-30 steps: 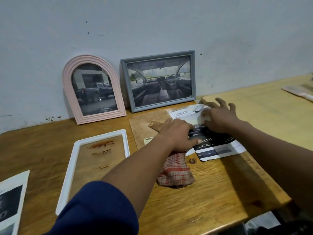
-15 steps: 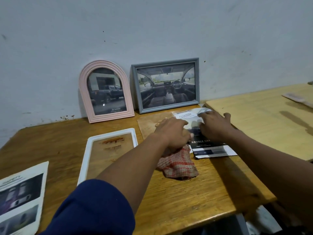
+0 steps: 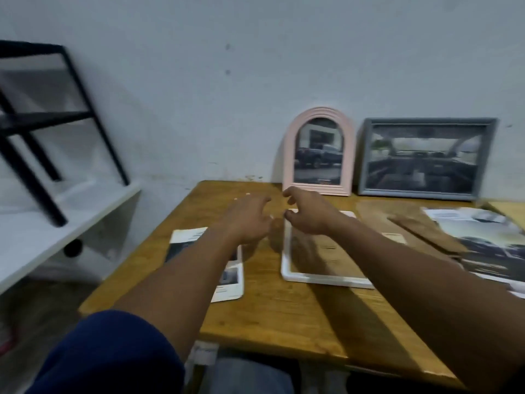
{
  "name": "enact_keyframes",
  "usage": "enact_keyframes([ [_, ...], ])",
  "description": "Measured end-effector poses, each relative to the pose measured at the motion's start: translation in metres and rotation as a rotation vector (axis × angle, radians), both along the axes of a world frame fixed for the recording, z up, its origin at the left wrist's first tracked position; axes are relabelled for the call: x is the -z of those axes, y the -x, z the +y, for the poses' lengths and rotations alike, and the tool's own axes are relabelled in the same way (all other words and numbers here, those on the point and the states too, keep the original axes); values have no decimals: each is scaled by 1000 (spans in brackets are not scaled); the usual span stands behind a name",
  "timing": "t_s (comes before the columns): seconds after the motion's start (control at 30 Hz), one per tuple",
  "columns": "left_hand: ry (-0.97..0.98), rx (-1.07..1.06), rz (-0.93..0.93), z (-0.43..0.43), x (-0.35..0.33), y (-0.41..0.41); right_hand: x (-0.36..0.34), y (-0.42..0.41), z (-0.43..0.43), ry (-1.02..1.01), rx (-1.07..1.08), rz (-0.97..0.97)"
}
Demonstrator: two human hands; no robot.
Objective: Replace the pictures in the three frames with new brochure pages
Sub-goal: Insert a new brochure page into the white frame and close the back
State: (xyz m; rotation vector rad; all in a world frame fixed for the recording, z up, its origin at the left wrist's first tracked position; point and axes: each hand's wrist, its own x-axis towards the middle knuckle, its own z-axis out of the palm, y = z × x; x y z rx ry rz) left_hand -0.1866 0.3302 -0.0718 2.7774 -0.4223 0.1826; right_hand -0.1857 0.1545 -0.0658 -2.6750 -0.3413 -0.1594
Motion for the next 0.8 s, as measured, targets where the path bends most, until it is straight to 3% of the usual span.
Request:
enact_keyframes([
  [0.13, 21, -203, 69, 95, 21, 17, 19, -5, 88, -18, -115, 121],
  [0.27, 38, -305, 106, 152, 43, 29, 45, -7, 130, 153, -177, 206],
  [0.37, 40, -316, 78, 160, 62, 36, 59, -5, 137, 204, -170, 188],
  [0.6, 20, -344, -44, 149, 80, 42, 58, 11, 136, 1, -156, 115],
  [0.8, 42, -344, -54, 148, 84, 43, 59, 9, 138, -33, -140, 119],
])
